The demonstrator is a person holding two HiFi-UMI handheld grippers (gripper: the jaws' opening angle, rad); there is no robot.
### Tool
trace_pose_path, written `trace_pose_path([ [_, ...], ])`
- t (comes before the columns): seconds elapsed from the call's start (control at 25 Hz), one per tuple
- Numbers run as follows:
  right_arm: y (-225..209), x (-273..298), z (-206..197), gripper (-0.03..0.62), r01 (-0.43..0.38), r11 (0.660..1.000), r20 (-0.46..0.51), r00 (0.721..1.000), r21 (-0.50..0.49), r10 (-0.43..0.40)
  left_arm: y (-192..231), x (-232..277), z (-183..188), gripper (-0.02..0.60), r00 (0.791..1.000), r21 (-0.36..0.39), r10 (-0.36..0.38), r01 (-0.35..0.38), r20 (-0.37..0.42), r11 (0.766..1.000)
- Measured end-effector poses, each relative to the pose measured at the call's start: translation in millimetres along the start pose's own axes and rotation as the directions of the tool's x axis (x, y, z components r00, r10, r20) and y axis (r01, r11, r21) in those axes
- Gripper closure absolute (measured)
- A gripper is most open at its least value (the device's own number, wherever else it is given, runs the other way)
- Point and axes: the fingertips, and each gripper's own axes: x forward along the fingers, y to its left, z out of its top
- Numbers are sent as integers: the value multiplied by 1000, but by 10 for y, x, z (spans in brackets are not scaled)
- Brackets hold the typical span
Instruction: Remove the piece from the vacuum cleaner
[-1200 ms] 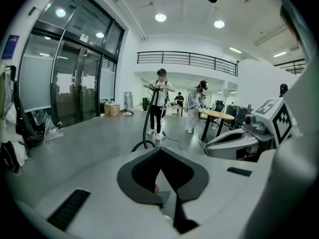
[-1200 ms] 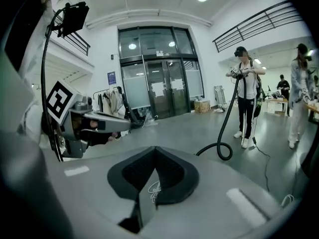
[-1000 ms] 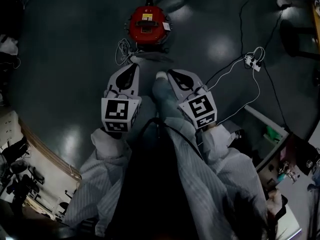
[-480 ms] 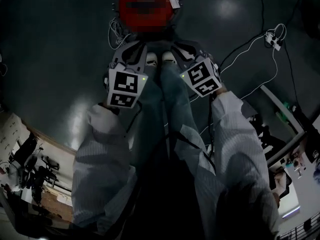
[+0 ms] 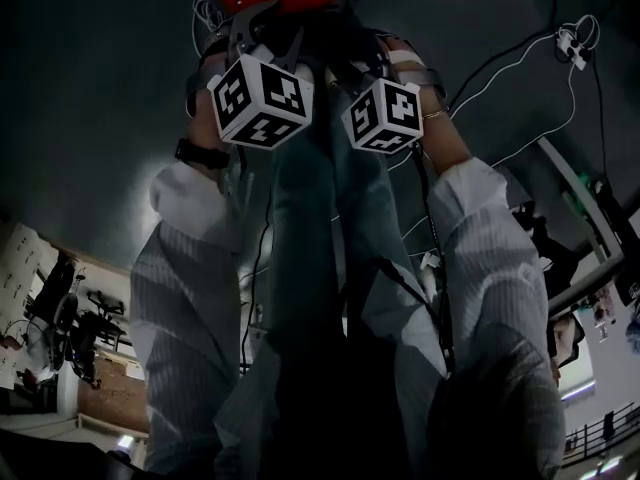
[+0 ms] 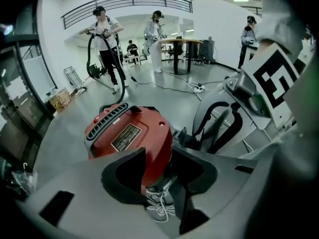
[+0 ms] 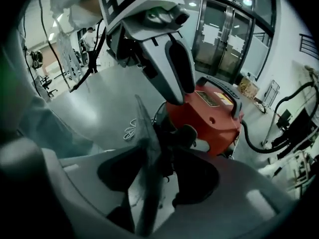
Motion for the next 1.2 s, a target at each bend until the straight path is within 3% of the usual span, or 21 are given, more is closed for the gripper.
trace_pose_path([
  [0.2,40,4,-11,440,-72,997,-24,997,-33,71,14,26,11,434,998,5,60,-60,22,998],
  [0.32,136,-28,-68,546,-135,989,-69,989,-52,131,-13,32,57,434,997,-9,71,-71,27,997],
  [0.4,174,-32,-73,556,-147,988,-79,986,-37,144,-4,23,63,434,997,-51,67,-65,29,997],
  [0.56,208,-32,-100,561,-182,983,-67,981,31,183,1,53,61,434,998,-133,55,-51,30,990],
  [1.2,686,-50,-234,545,-264,964,-63,963,-25,262,-58,140,13,439,998,-153,66,-63,10,986],
])
